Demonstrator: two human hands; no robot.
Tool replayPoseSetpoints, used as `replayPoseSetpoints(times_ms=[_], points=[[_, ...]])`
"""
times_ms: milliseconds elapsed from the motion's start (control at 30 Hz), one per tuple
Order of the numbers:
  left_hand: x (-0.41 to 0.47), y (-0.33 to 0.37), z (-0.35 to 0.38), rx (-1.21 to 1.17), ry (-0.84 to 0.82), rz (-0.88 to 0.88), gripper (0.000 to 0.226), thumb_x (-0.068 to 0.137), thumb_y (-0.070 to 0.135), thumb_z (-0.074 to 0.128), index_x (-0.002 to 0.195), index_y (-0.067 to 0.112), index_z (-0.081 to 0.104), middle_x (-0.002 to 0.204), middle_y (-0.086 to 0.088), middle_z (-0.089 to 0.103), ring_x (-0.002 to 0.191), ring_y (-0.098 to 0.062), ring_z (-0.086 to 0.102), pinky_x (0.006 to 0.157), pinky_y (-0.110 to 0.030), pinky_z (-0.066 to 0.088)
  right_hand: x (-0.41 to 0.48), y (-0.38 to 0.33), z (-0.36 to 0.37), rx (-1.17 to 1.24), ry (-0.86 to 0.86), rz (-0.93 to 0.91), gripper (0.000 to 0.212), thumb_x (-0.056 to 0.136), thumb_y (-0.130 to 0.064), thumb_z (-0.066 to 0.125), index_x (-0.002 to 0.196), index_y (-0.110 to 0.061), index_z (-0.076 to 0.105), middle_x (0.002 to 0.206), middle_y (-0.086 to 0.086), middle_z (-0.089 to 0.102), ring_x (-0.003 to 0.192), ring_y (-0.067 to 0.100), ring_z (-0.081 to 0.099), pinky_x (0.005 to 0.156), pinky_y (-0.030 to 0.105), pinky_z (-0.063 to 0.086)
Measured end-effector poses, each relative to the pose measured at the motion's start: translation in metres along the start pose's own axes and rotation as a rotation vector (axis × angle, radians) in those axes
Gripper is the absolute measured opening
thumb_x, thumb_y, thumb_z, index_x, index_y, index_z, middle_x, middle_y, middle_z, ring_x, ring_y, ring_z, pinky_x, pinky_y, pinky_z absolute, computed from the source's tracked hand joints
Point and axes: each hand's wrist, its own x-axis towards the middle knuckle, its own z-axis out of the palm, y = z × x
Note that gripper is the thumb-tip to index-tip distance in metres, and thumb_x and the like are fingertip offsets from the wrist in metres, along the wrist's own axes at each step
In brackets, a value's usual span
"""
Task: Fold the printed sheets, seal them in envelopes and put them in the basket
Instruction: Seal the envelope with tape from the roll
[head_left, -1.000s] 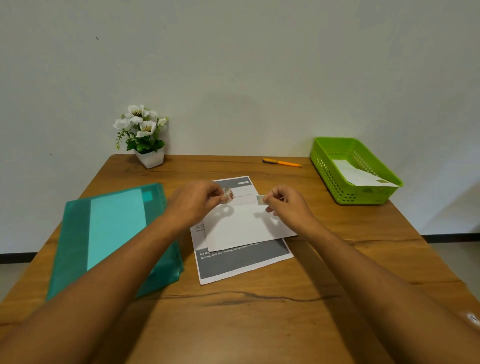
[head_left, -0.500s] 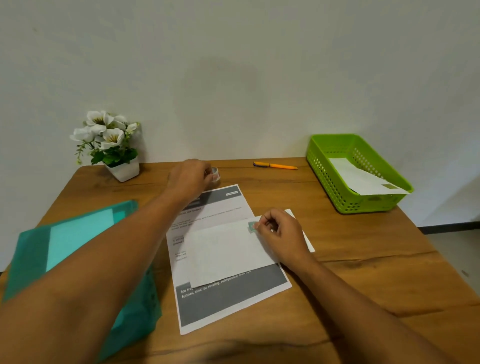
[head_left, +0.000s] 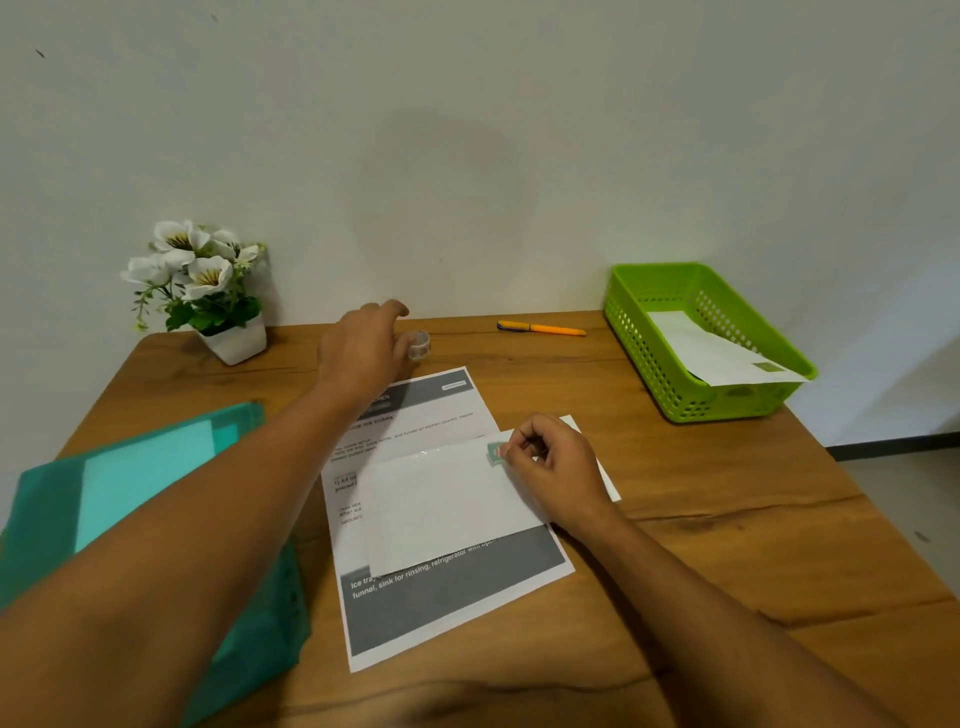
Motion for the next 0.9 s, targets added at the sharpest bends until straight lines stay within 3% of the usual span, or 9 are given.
replayPoseSetpoints(times_ms=[133, 267, 400, 533, 600, 800, 900], points=[[-0.049, 0.025, -0.004, -0.206, 0.038, 0.08, 0.021, 0.101, 0.031, 0.061, 0.121, 0.027, 0.064, 0.109, 0.004, 0.069, 0.097, -0.018, 0.064, 0.074, -0.035, 0.055, 0.0, -0.006, -0.003, 0.002, -0.036, 0.04, 0.01, 0.092, -0.014, 0.074, 0.085, -0.018, 0.068, 0.085, -0.004, 0.067, 0.078, 0.008, 0.059, 0.065, 0.021, 0.051], [-0.1, 0.066, 0.01, -0.306, -0.083, 0.158, 0.028, 0.1, 0.021, 0.059, 0.128, 0.024, 0.063, 0.123, 0.003, 0.068, 0.117, -0.019, 0.058, 0.088, -0.037, 0.05, 0.005, -0.02, -0.022, 0.101, -0.118, 0.122, 0.013, 0.093, -0.01, 0.07, 0.083, -0.016, 0.066, 0.081, 0.006, 0.07, 0.074, 0.018, 0.063, 0.07, 0.042, 0.055], [-0.116, 0.093, 0.027, -0.315, -0.162, 0.214, 0.038, 0.102, 0.031, 0.058, 0.139, 0.024, 0.056, 0.139, 0.004, 0.06, 0.129, -0.019, 0.051, 0.101, -0.039, 0.048, 0.011, -0.03, -0.057, 0.092, -0.089, 0.189, 0.009, 0.095, -0.01, 0.068, 0.088, -0.012, 0.064, 0.091, 0.011, 0.072, 0.079, 0.02, 0.073, 0.067, 0.035, 0.057], [-0.129, 0.1, 0.043, -0.246, -0.246, 0.274, 0.05, 0.1, 0.051, 0.053, 0.144, 0.025, 0.051, 0.147, 0.004, 0.051, 0.134, -0.018, 0.043, 0.111, -0.038, 0.038, 0.019, -0.024, -0.094, 0.087, -0.055, 0.287, 0.014, 0.097, -0.011, 0.067, 0.086, -0.009, 0.059, 0.078, 0.009, 0.068, 0.069, 0.018, 0.071, 0.066, 0.038, 0.057], [-0.133, 0.099, 0.05, -0.19, -0.225, 0.306, 0.052, 0.101, 0.053, 0.05, 0.146, 0.025, 0.05, 0.151, 0.004, 0.047, 0.138, -0.018, 0.038, 0.115, -0.039, 0.032, 0.022, -0.02, -0.103, 0.045, -0.056, 0.324, 0.013, 0.097, -0.013, 0.068, 0.087, -0.007, 0.06, 0.079, 0.011, 0.07, 0.073, 0.022, 0.072, 0.068, 0.038, 0.06], [-0.134, 0.096, 0.056, -0.18, -0.195, 0.319, 0.053, 0.101, 0.054, 0.047, 0.146, 0.025, 0.05, 0.152, 0.004, 0.045, 0.139, -0.018, 0.037, 0.115, -0.04, 0.031, 0.035, -0.009, -0.092, -0.114, -0.165, 0.381, 0.015, 0.096, -0.022, 0.072, 0.089, -0.012, 0.063, 0.093, 0.007, 0.071, 0.087, 0.02, 0.071, 0.066, 0.033, 0.056], [-0.133, 0.096, 0.057, -0.164, -0.198, 0.322, 0.053, 0.102, 0.054, 0.046, 0.147, 0.026, 0.049, 0.152, 0.003, 0.044, 0.139, -0.019, 0.036, 0.115, -0.04, 0.03, 0.046, -0.009, -0.08, -0.177, -0.245, 0.359, 0.017, 0.095, -0.024, 0.073, 0.087, -0.014, 0.062, 0.091, 0.008, 0.07, 0.082, 0.02, 0.062, 0.065, 0.033, 0.048]])
